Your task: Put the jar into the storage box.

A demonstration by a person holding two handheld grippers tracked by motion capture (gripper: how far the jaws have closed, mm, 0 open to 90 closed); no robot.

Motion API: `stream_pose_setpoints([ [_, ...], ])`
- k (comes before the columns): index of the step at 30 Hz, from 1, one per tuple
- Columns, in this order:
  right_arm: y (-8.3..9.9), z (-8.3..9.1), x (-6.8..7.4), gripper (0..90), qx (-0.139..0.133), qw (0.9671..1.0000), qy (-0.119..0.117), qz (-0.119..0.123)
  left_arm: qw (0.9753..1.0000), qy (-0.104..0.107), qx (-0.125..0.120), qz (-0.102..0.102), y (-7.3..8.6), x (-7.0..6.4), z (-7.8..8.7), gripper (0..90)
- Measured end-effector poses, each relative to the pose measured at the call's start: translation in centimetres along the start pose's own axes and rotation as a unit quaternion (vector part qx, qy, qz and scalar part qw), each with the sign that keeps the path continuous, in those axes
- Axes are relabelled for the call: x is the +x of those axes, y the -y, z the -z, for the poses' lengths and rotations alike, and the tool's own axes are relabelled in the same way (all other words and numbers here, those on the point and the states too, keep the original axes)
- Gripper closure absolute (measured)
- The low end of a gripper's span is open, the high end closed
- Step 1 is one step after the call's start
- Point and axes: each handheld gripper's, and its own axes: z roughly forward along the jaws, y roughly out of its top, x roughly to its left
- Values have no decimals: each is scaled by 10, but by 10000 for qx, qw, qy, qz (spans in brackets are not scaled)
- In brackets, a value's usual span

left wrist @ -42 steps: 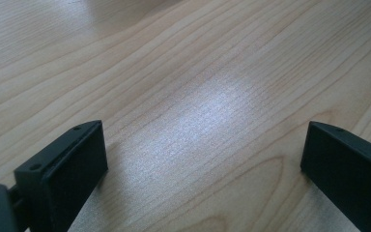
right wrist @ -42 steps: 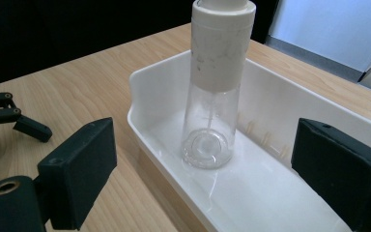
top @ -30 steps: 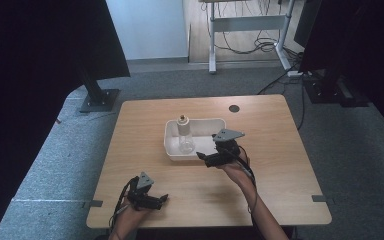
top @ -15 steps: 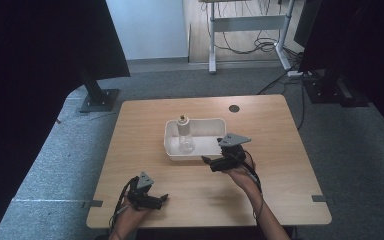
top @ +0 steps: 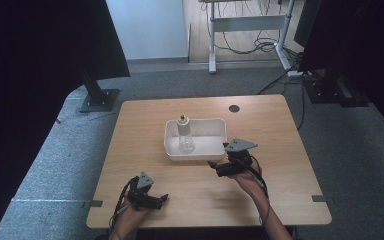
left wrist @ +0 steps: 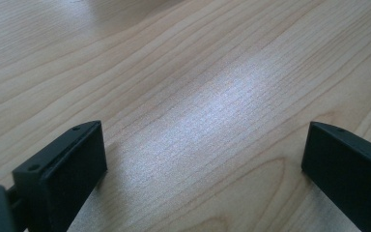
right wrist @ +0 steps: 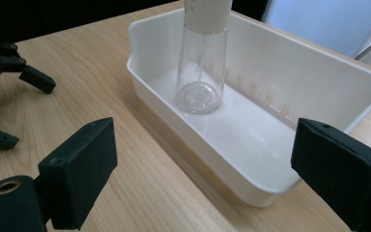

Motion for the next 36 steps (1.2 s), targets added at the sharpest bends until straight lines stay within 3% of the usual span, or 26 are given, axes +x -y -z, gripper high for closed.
stream_pose_setpoints([
  [36,55,35,-8,87,168,9993,319,-135,10000,-19,3,12,0,0,0,15],
])
